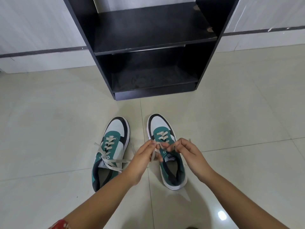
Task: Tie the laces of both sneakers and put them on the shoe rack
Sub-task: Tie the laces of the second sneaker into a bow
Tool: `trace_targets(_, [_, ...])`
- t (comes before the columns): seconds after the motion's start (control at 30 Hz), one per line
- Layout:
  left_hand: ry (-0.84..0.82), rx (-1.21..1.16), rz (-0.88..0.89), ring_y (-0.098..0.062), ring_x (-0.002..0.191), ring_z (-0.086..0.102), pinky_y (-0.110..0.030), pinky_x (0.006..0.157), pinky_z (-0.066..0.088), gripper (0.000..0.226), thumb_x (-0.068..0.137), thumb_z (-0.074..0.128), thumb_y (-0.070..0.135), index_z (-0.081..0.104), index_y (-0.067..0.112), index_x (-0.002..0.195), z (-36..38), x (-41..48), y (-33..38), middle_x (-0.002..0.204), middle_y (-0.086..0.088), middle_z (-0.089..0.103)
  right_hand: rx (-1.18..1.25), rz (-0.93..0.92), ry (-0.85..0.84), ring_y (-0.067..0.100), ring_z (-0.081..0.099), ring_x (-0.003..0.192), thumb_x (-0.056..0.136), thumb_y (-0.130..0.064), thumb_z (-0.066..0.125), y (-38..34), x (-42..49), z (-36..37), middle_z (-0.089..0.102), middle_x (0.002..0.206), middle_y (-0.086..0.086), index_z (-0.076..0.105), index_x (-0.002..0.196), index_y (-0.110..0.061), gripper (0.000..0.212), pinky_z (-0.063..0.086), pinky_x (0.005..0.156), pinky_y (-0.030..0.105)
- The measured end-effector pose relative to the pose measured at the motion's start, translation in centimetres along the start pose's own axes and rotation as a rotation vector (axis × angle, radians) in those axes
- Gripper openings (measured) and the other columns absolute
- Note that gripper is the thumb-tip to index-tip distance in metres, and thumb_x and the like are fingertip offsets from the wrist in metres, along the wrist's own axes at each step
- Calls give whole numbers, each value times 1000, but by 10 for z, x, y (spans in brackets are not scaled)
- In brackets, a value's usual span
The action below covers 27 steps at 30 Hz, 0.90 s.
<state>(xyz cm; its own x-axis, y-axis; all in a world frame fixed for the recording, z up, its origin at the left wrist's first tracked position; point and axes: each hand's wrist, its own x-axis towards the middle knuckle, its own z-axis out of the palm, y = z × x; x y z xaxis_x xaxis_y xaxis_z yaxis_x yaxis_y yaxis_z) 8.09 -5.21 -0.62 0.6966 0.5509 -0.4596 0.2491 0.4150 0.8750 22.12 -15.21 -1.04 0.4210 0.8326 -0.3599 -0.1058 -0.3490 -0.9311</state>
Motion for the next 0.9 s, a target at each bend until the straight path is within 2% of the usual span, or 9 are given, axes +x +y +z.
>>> trace_targets(0.1, [0, -6, 41, -10, 59, 49, -16, 61, 45, 28, 101, 29, 20, 56, 11, 100, 1, 4, 6, 86, -2, 61, 88, -4, -41, 9, 56, 76, 98, -17, 40, -3, 2, 6, 56, 76, 5, 57, 88, -4, 24, 45, 76, 11])
trace_targets(0.2, [-20, 52, 68, -5, 57, 46, -15, 57, 41, 31, 101, 30, 15, 59, 11, 110, 2, 6, 5, 74, 1, 56, 143, 22, -55, 11, 54, 76, 98, -13, 39, 2, 4, 8, 52, 74, 3, 59, 100, -1, 24, 46, 75, 13])
trace_targets(0.33, [-103, 72, 104, -2, 60, 47, -14, 55, 38, 27, 98, 36, 6, 61, 11, 107, 4, 5, 2, 76, -6, 53, 172, 26, -64, 10, 56, 71, 97, -6, 40, 6, 3, 10, 55, 72, 4, 56, 98, -5, 16, 46, 69, 12])
trace_targets(0.4, [-157, 92, 113, -5, 64, 49, -15, 54, 37, 18, 96, 44, 5, 60, 10, 104, 2, 7, 0, 79, -10, 55, 205, 53, -41, 7, 58, 64, 95, -1, 42, 8, 3, 11, 57, 70, 7, 45, 98, -11, 11, 46, 63, 11])
trace_targets(0.47, [-187, 101, 81, -10, 65, 49, -15, 52, 35, 13, 93, 51, 6, 53, 12, 104, 0, 9, -1, 77, -10, 57, 213, 68, -43, 4, 58, 59, 92, 5, 42, 9, 3, 11, 62, 68, 6, 37, 93, -14, 19, 44, 59, 10])
trace_targets(0.63, [-148, -14, -92, -2, 44, 47, -13, 45, 32, 37, 91, 55, 6, 45, 21, 123, 0, 14, 5, 68, -5, 59, 215, 16, -133, 8, 57, 62, 91, 7, 41, 9, 3, 11, 60, 65, 3, 36, 93, -10, 19, 44, 63, 11])
trace_targets(0.7, [-157, -23, -106, -1, 44, 50, -12, 45, 32, 25, 91, 55, 7, 55, 14, 115, 0, 17, 7, 67, -6, 59, 226, -3, -155, 9, 55, 65, 88, -1, 43, 9, 3, 11, 57, 70, 6, 39, 96, -10, 13, 45, 67, 13])
trace_targets(0.77, [-140, -3, -86, -1, 45, 49, -12, 45, 31, 5, 90, 56, 8, 59, 9, 94, 0, 19, 6, 65, -5, 60, 225, -17, -160, 8, 54, 68, 84, -9, 44, 11, 2, 10, 57, 72, 3, 43, 100, -11, 16, 45, 70, 13])
trace_targets(0.9, [-81, -3, -81, -2, 44, 44, -15, 48, 31, 10, 91, 56, 10, 55, 12, 81, 2, 21, 3, 60, 1, 60, 188, -46, -127, 9, 54, 70, 95, -20, 44, 10, 0, 11, 56, 71, 3, 47, 97, -11, 10, 45, 70, 13])
